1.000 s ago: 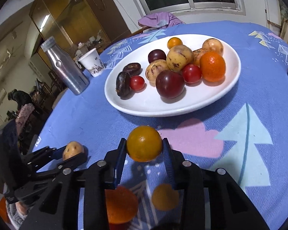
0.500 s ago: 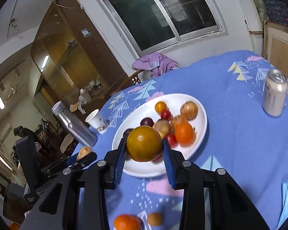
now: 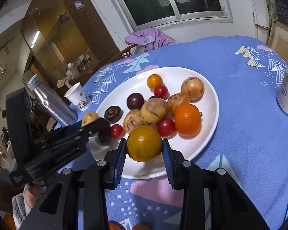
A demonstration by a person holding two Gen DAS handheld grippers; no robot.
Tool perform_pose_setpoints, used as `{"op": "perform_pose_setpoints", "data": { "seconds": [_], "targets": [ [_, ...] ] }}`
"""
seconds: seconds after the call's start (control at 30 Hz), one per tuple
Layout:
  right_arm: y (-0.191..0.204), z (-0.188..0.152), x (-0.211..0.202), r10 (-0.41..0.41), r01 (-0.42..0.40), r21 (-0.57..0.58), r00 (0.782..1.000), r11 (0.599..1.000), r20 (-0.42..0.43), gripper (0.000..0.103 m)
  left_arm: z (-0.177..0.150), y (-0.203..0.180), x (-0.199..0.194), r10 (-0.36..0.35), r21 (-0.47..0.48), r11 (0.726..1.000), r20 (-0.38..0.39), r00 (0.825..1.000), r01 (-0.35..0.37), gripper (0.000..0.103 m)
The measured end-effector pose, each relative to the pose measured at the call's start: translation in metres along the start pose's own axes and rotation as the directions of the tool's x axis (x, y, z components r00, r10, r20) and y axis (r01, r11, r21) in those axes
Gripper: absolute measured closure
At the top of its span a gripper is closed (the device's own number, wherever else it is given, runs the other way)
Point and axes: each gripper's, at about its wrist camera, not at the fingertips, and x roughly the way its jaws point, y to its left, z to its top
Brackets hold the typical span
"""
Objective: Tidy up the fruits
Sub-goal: 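Carry both fruits over the plate and open both grippers to release them, then reach the left gripper to a large orange and close on it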
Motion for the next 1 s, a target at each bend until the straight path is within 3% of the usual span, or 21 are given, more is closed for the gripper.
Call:
{"op": "perform_pose_setpoints", "data": {
  "seconds": [0.07, 0.1, 0.17, 0.27, 0.4, 0.5, 0.6, 0.73, 0.87, 1.0],
  "targets": [
    [-0.002, -0.001, 0.004, -0.020, 0.020, 0.005, 1.000, 1.000, 0.000, 0.064, -0.001, -0.001, -0.001, 0.011, 0.002, 1.000, 0.017, 1.000, -0.011, 0.025],
    [-0.004, -0.002, 0.003, -0.019, 0.019, 0.014, 1.000, 1.000, 0.006, 0.056, -0.002, -0.002, -0.003, 0.019, 0.006, 1.000, 0.030, 0.999, -0.019, 0.020],
    [-0.007, -0.001, -0.001, -0.005, 0.004, 0.032, 1.000, 0.999, 0.022, 0.042, -0.001, -0.003, -0.008, 0.015, 0.012, 1.000, 0.039, 0.999, -0.016, 0.019],
    [-0.008, 0.003, -0.018, 0.001, -0.003, 0.028, 0.997, 1.000, 0.071, 0.042, 0.001, 0.000, -0.021, 0.003, -0.008, 1.000, 0.055, 0.998, -0.002, 0.015],
    [-0.010, 0.003, -0.044, 0.050, -0.058, 0.056, 0.991, 0.997, 0.125, 0.033, -0.006, 0.009, -0.044, 0.019, -0.028, 0.999, 0.079, 0.997, -0.016, 0.007],
    [-0.011, -0.006, -0.068, 0.079, -0.091, 0.064, 0.983, 0.994, 0.168, 0.023, -0.028, 0.014, -0.061, 0.024, -0.030, 0.999, 0.076, 0.997, -0.021, 0.005],
    [-0.019, -0.029, -0.085, 0.066, -0.084, 0.085, 0.977, 0.993, 0.201, 0.015, -0.062, 0.011, -0.071, 0.025, -0.008, 1.000, 0.025, 0.999, -0.024, 0.005],
    [-0.048, -0.060, -0.086, 0.043, -0.074, 0.191, 0.985, 0.979, 0.165, 0.014, -0.101, -0.004, -0.089, 0.018, 0.044, 0.999, 0.008, 1.000, -0.018, 0.005],
    [-0.077, -0.068, -0.085, 0.137, -0.190, 0.349, 0.976, 0.918, 0.171, 0.014, -0.114, -0.021, -0.106, -0.019, 0.084, 0.996, 0.069, 0.997, 0.013, 0.005],
    [-0.078, -0.068, -0.084, 0.131, -0.185, 0.360, 0.977, 0.915, 0.167, 0.014, -0.119, -0.043, -0.101, -0.040, 0.163, 0.986, 0.055, 0.998, 0.030, 0.005]
  ]
}}
